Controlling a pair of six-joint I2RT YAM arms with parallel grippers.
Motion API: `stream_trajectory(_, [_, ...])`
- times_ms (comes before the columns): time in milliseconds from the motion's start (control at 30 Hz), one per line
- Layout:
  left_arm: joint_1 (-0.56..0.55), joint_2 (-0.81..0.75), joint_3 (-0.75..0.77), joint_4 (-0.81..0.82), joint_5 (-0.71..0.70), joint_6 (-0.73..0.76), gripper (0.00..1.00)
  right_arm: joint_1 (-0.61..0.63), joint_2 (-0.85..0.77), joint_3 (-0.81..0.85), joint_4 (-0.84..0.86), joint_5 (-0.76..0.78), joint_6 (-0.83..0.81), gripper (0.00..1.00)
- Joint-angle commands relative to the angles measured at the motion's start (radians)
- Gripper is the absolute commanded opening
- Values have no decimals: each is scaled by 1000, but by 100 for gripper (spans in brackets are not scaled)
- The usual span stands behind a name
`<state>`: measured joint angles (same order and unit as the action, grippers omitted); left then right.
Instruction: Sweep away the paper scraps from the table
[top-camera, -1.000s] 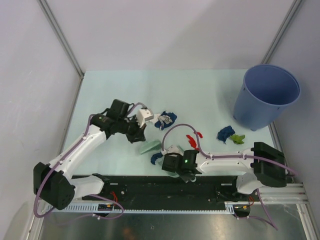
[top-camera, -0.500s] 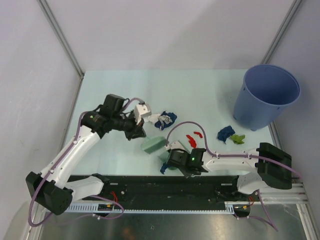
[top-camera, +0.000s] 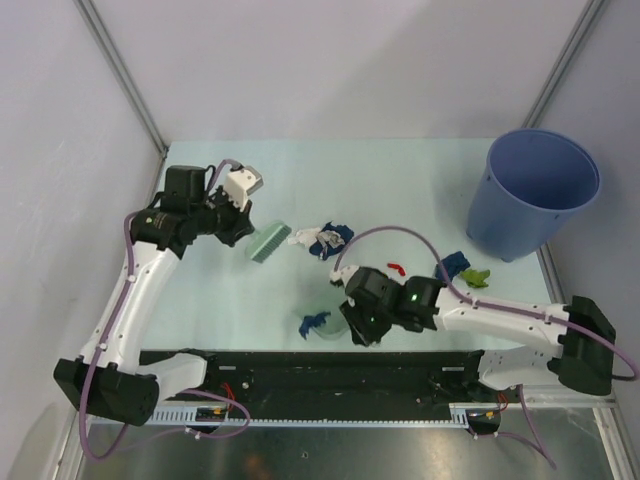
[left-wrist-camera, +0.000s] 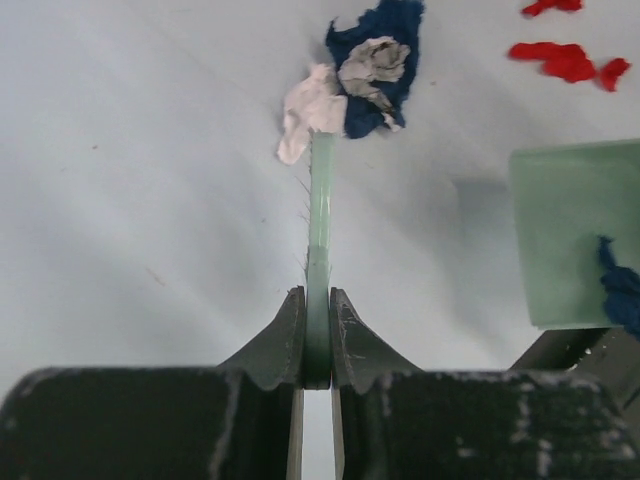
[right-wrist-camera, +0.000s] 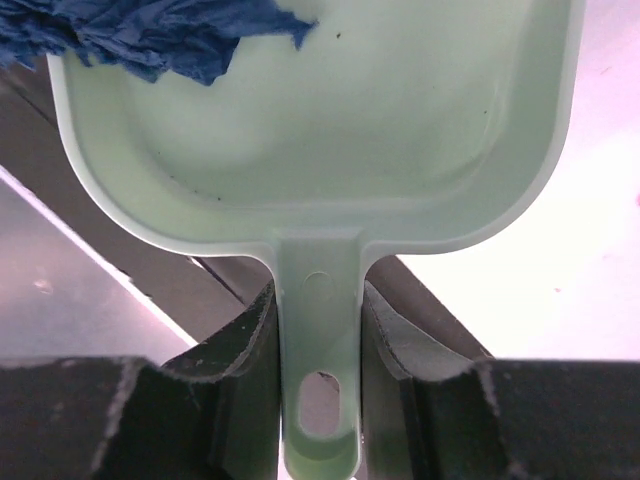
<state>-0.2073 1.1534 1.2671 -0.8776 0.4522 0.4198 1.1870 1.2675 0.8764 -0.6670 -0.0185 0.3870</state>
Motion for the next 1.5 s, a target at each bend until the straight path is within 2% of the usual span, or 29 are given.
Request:
stream_trajectory(0, [29,-11,55,28,-62,22,0,-105,-54,196,-140,-54,-53,0])
stream_trajectory(200, [43,-12,80,43,-92,33,0,-298,-76,427,-265,-28,-140,0])
stream_trajectory(333, [48,-4,83,54,-92,34,0,-501,-63,573,-306,-1,-203,0])
stream_trajectory(533, [49,2,69,62,-78,51,0,-734,-48,800,-328,64,-272,0])
stream_trajectory(567, [49,2,69,65,-76,53,0,-815,-48,821,-339,81,-281,0])
stream_trajectory(667, [52,0,64,71,-70,62,0,-926,-39,893,-374,279,-345,0])
stream_trajectory(700, [52,-1,60,72,-60,65,0,-1004,-39,900,-379,396,-367,0])
stream_trajectory(733, [52,-1,58,74,-55,65,0,-1042,-39,900,-369,440,-396,0])
stream_trajectory(800, [54,2,61,74,-34,76,0,-1149,-56,862,-272,553,-537,0])
stream_trajectory(867, [54,17,75,75,-30,77,0,-1216,-74,816,-150,603,-626,0])
stream_trajectory(900, [54,25,96,75,-30,76,0,-1251,-98,765,-113,652,-725,0])
stream_trajectory(967, [54,43,118,74,-30,82,0,-1264,-123,707,-7,701,-850,0])
stream_trajectory(1033, [54,54,147,74,-17,83,0,-1264,-146,609,79,747,-1046,0])
stream_trajectory(1300, [54,63,167,74,25,93,0,-1231,-85,579,138,917,-1543,0])
stream_trajectory(1333, [54,55,164,74,28,93,0,-1224,-73,576,136,919,-1612,0])
stream_trajectory(1467, [54,31,137,74,46,115,0,-1228,-66,576,152,824,-1695,0])
